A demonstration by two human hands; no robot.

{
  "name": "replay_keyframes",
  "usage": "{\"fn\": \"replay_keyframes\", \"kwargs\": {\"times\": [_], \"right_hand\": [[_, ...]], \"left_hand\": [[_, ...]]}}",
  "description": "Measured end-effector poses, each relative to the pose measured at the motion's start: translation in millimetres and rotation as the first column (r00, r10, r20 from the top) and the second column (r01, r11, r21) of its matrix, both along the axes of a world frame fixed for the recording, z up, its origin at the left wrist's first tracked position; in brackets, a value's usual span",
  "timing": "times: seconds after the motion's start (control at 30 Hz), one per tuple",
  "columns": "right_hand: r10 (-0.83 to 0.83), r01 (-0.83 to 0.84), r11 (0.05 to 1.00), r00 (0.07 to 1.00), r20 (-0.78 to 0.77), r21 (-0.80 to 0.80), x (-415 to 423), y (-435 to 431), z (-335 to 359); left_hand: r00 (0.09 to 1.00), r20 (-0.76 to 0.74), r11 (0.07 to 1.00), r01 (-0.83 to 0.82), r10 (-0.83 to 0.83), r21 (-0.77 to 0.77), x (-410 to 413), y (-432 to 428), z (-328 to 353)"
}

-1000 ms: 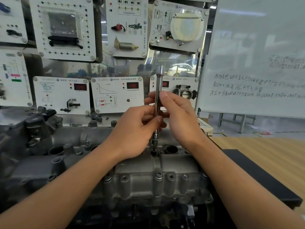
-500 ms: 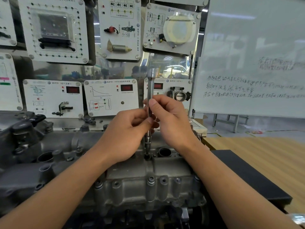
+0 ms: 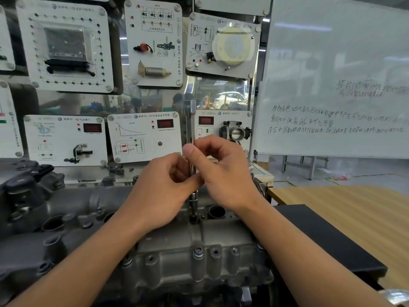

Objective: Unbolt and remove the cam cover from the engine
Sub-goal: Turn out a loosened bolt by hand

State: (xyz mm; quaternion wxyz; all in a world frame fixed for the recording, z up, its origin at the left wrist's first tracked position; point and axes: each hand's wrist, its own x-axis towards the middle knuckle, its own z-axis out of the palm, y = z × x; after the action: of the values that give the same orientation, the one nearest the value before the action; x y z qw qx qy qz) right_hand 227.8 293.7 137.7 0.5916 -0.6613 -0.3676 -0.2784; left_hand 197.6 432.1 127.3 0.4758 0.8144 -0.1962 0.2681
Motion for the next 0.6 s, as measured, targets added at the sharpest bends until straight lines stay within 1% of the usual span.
{"fn": "replay_keyframes", "kwargs": {"times": [0.1, 0.17, 0.23, 0.33, 0.4, 0.6], "right_hand": [[0.039, -0.038, 0.999, 0.994, -0.105, 0.007, -1.4, -0.1, 0.3], [0.081, -0.078, 0.997, 0.979, -0.188, 0.024, -1.9, 0.9, 1.0], [0.113, -0.110, 0.994, 0.969, -0.222, 0.027, -2.5, 1.9, 1.6], [0.117, -0.114, 0.993, 0.978, -0.170, 0.027, -5.0, 2.7, 1.6], [0.079, -0.075, 0.997, 0.986, -0.147, 0.030, -6.3, 2.6, 1.5], [0.036, -0.033, 0.999, 0.991, -0.131, 0.031, -6.9, 0.2, 2.0]], "left_hand": [[0.995, -0.049, 0.996, 0.092, -0.092, 0.013, -0.1, -0.4, -1.1], [0.994, -0.042, 0.994, 0.106, -0.104, 0.030, -0.9, 0.8, -1.9], [0.996, -0.010, 0.994, 0.093, -0.092, 0.062, -3.0, 0.6, -1.8], [0.997, 0.050, 0.997, 0.049, -0.052, 0.065, -4.1, -0.5, -0.6], [0.997, 0.076, 0.999, 0.022, -0.024, 0.033, -3.6, -1.3, 0.2], [0.999, 0.028, 0.999, 0.036, -0.035, -0.012, 0.0, 1.4, -2.9]]}}
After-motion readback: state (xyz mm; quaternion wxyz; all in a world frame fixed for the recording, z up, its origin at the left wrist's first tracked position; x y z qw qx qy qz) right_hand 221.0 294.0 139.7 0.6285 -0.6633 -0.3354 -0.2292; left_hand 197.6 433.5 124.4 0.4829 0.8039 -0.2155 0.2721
